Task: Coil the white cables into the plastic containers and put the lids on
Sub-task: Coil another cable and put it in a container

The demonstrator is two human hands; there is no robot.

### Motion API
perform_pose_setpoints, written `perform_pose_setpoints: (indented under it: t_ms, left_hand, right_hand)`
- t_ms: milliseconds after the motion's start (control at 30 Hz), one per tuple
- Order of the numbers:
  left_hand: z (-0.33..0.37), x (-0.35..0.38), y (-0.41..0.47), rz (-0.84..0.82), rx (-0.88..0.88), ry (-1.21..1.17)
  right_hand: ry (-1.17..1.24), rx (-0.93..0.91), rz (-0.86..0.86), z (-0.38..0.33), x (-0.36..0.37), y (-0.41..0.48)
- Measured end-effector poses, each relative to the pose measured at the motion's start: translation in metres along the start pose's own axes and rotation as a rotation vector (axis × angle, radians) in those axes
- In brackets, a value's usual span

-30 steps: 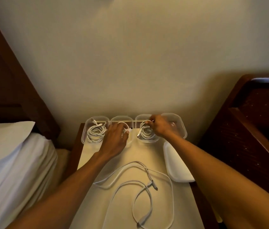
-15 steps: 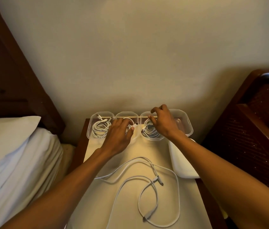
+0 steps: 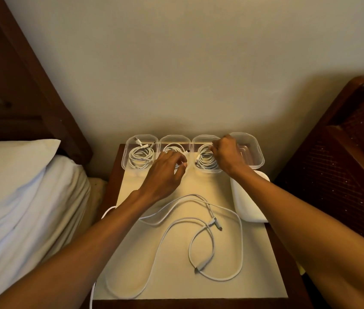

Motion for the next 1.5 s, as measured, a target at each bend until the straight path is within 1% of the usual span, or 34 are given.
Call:
perform_pose_setpoints:
  t_ms: [67,133,200,233,300,367,433,500,567,633,700,800,867,967,1067,1133,1200,1267,1367,1400,1433,1500]
  left_hand:
    - [0.007,-0.003,-0.008,-0.042,0.020,-0.012]
    - [0.014,-0.004,-0.019,-0.131,0.009,-0.001]
    - [0.017,0.000,-0.035,-0.234,-0.023,0.065]
    - [0.018,0.002,-0.043,-0.283,-0.045,0.114]
    - [0.016,0.007,-0.056,-0.371,-0.076,0.221]
    - [0.018,0.009,-0.063,-0.429,-0.111,0.283]
    - [0.024,0.001,-0.062,-0.423,-0.174,0.258]
    - [0.038,-0.019,-0.055,-0.376,-0.207,0.186]
    - [0.056,-0.046,-0.047,-0.324,-0.185,0.108]
    - [0.074,-0.080,-0.040,-0.238,-0.165,0.035]
    - [0.087,-0.117,-0.034,-0.124,-0.190,-0.031]
    - [0.096,-0.166,-0.029,0.061,-0.234,-0.089]
    - [0.103,-0.196,-0.027,0.160,-0.221,-0.107]
    - [0.114,-0.230,-0.021,0.303,-0.199,-0.093]
    - [0.120,-0.258,-0.015,0.445,-0.240,-0.088]
    - [0.122,-0.269,-0.012,0.438,-0.293,-0.089]
    - [0.125,-0.275,-0.009,0.360,-0.341,-0.086]
    - [0.129,-0.278,-0.007,0.240,-0.379,-0.109]
    - [0.143,-0.279,-0.008,-0.017,-0.392,-0.171]
    - [0.148,-0.280,-0.007,-0.067,-0.365,-0.162]
    - [0.155,-0.282,-0.006,-0.078,-0.310,-0.144]
    - [0.173,-0.287,-0.001,-0.013,-0.155,-0.123]
  right_hand:
    - [0.001,-0.054,0.041,-0.008,-0.003,-0.015]
    - [0.077,-0.101,0.089,-0.019,-0.008,-0.034]
    - [0.132,-0.157,0.075,-0.028,-0.011,-0.056]
    - [0.136,-0.186,0.036,-0.030,-0.011,-0.066]
    - [0.126,-0.213,-0.094,-0.034,-0.011,-0.087]
    - [0.088,-0.149,-0.284,-0.034,-0.011,-0.105]
    - [-0.002,-0.068,-0.471,-0.035,-0.011,-0.119]
    - [-0.027,-0.020,-0.550,-0.042,-0.015,-0.130]
    - [0.026,0.000,-0.526,-0.055,-0.027,-0.137]
    - [0.146,0.021,-0.504,-0.069,-0.045,-0.139]
    - [0.291,0.043,-0.486,-0.084,-0.069,-0.144]
    - [0.398,0.014,-0.415,-0.107,-0.105,-0.157]
    - [0.500,0.005,-0.384,-0.121,-0.126,-0.163]
    - [0.641,0.009,-0.394,-0.139,-0.151,-0.164]
    - [0.676,-0.005,-0.325,-0.154,-0.173,-0.162]
    - [0.647,-0.074,-0.217,-0.164,-0.188,-0.162]
    - [0.641,-0.138,-0.100,-0.173,-0.203,-0.161]
    - [0.626,-0.185,-0.005,-0.183,-0.219,-0.159]
    - [0.625,-0.233,0.046,-0.203,-0.242,-0.156]
    - [0.622,-0.256,0.051,-0.210,-0.248,-0.155]
    - [0.602,-0.286,0.057,-0.217,-0.253,-0.153]
    - [0.500,-0.361,0.077,-0.231,-0.259,-0.149]
Point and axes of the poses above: each hand's wrist, its own y-axis towards the middle knuckle, its own x-axis out of the palm, z = x × y, the point moved 2 cm from there along y, towards the middle knuckle, and after that the axes turned 10 degrees about y, right-handed, at the moved point
